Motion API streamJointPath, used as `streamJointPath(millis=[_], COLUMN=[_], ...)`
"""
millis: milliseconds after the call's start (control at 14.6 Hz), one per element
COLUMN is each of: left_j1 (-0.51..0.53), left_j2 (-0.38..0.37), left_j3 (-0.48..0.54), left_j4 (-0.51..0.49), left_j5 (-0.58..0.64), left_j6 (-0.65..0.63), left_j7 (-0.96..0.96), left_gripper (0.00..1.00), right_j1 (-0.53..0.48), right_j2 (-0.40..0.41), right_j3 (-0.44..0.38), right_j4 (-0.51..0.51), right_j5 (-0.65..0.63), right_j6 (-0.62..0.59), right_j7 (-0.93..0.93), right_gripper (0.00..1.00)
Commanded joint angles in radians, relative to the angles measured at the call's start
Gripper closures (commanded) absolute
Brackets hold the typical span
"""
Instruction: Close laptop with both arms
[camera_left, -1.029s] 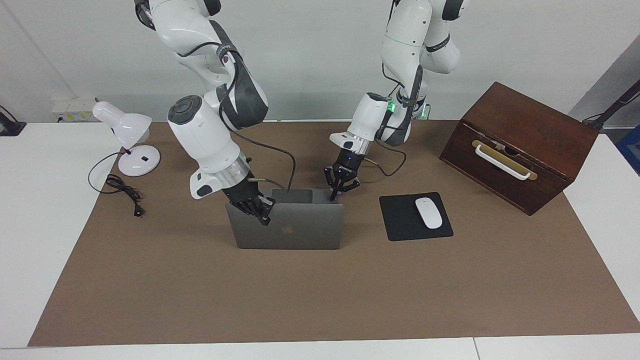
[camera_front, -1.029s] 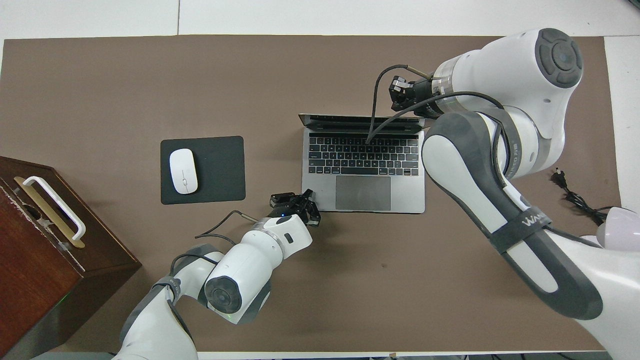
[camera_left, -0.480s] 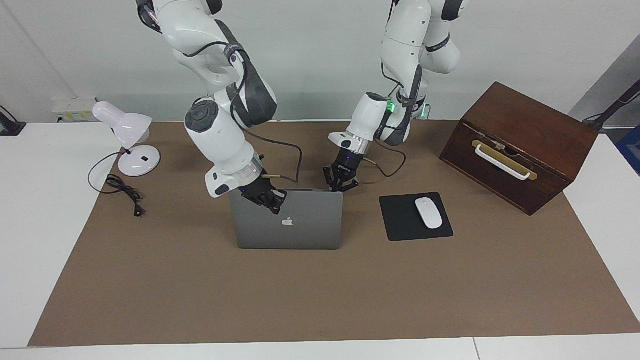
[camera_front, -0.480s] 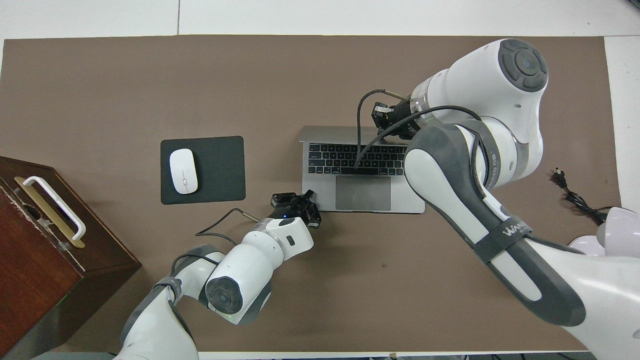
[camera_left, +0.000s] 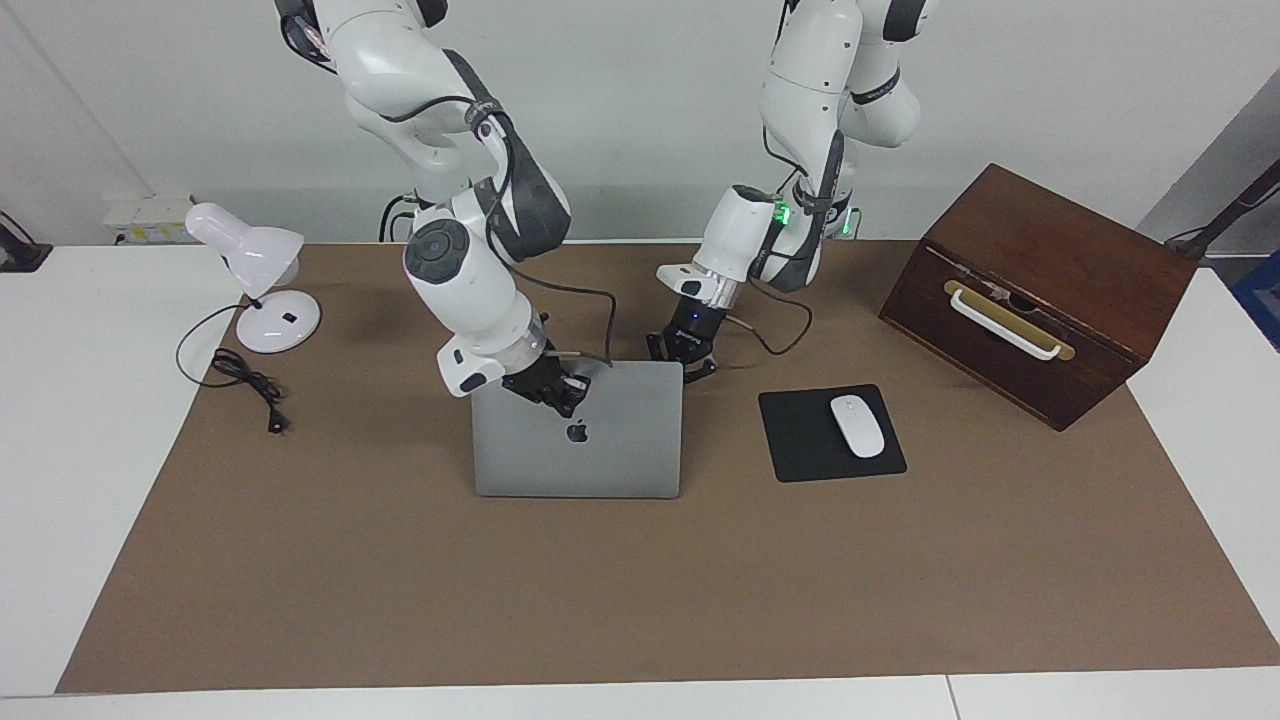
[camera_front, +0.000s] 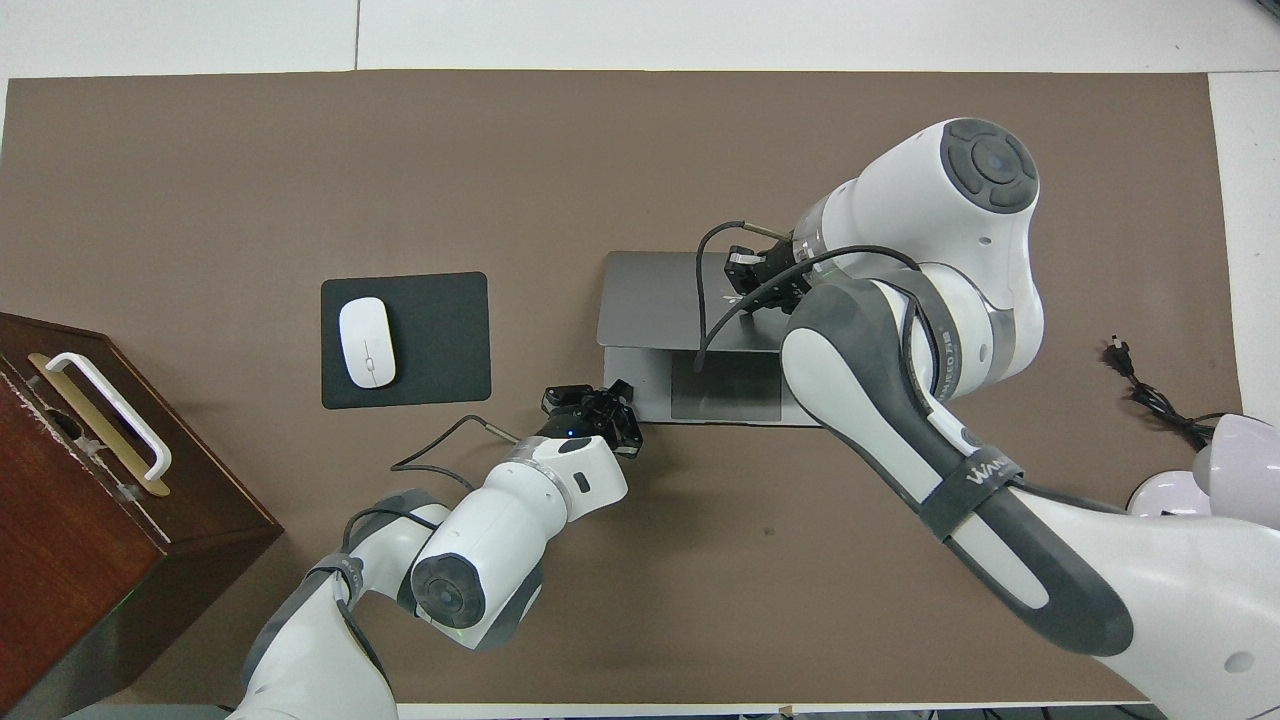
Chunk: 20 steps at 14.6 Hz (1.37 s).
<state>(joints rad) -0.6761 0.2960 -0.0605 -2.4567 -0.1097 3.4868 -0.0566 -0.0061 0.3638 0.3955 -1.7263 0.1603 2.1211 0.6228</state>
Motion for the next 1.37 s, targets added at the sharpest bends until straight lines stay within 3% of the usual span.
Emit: streamJointPath(millis=[0,1303], left_j1=[-0.020,-0.011], left_j2=[0.043,0.048], left_j3=[0.018,0.018], left_j4=[-0.002,0.004], left_j5=[-0.015,-0.015], left_j6=[0.017,0.017], left_j7=[0.024,0.024], left_gripper=[1.00,1.00], right_j1=[-0.011,-0.008], right_j2=[-0.019,-0.025], right_j3=[0.014,0.019], right_j4=[-0.045,-0.150], right_j5=[-0.027,-0.048], right_j6=[0.000,0.066], right_j7=[-0.017,-0.068], right_gripper=[1.00,1.00])
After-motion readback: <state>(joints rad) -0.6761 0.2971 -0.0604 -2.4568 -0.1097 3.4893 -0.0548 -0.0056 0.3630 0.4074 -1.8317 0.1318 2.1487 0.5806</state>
